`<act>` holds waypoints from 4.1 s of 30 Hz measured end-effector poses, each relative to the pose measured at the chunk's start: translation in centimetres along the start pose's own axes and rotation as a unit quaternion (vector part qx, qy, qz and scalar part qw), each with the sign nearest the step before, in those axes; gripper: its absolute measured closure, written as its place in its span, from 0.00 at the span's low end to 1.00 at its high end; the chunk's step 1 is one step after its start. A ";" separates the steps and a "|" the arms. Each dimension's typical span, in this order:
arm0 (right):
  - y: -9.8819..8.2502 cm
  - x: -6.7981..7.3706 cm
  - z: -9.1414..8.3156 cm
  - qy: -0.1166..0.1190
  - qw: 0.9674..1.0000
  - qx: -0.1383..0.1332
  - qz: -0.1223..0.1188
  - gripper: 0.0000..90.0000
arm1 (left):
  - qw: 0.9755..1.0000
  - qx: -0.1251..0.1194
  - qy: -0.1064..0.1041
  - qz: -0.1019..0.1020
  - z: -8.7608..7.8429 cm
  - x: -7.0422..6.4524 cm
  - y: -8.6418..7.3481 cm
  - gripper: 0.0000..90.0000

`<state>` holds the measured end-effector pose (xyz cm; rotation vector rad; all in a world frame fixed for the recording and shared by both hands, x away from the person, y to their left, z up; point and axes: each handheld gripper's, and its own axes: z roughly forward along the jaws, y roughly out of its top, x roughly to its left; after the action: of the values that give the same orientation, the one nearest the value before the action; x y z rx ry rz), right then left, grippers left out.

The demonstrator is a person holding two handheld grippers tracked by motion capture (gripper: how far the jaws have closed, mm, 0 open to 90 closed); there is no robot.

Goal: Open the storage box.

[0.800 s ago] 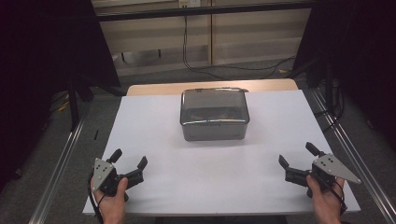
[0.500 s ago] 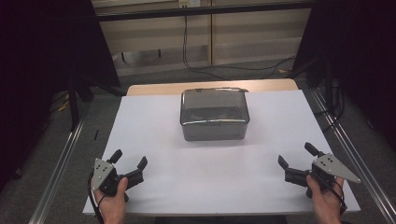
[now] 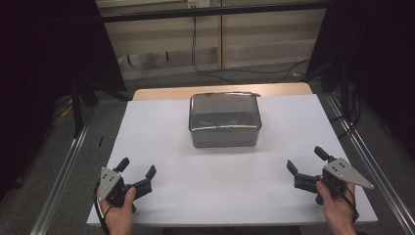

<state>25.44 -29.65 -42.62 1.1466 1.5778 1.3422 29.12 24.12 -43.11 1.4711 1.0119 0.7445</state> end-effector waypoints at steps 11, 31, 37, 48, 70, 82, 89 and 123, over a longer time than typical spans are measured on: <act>0.3 1.7 1.4 0.030 1.000 0.007 0.002 0.00 | 1.000 0.001 -0.006 0.004 0.1 0.0 0.0 0.03; 2.2 4.6 4.7 0.094 0.995 0.000 -0.034 0.00 | 1.000 0.001 -0.015 0.002 0.1 -0.5 0.1 0.03; 3.0 5.3 6.2 0.107 0.994 -0.007 -0.034 0.00 | 1.000 0.004 -0.013 0.002 0.2 -0.4 0.0 0.03; 4.0 6.0 8.1 0.105 0.993 -0.012 -0.049 0.00 | 1.000 0.011 -0.014 0.011 0.4 -0.4 -0.1 0.03; 6.0 9.3 12.1 0.100 0.980 -0.032 -0.168 0.00 | 1.000 0.010 -0.016 0.018 0.5 -0.4 -0.1 0.03; 5.8 10.7 12.8 0.089 0.943 -0.030 -0.320 0.02 | 1.000 0.012 -0.017 0.023 0.5 -0.4 -0.1 0.03; 5.4 11.8 13.3 0.090 0.898 -0.027 -0.431 0.02 | 0.999 0.014 -0.015 0.026 0.6 -0.5 -0.1 0.03; 2.5 13.6 15.4 0.027 0.772 0.027 -0.635 0.61 | 0.999 0.014 -0.016 0.029 0.7 -0.5 -0.1 0.03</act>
<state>36.00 -11.83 -42.65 -0.1155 1.8238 0.3744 29.50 23.35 -43.30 1.5386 0.9619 0.7485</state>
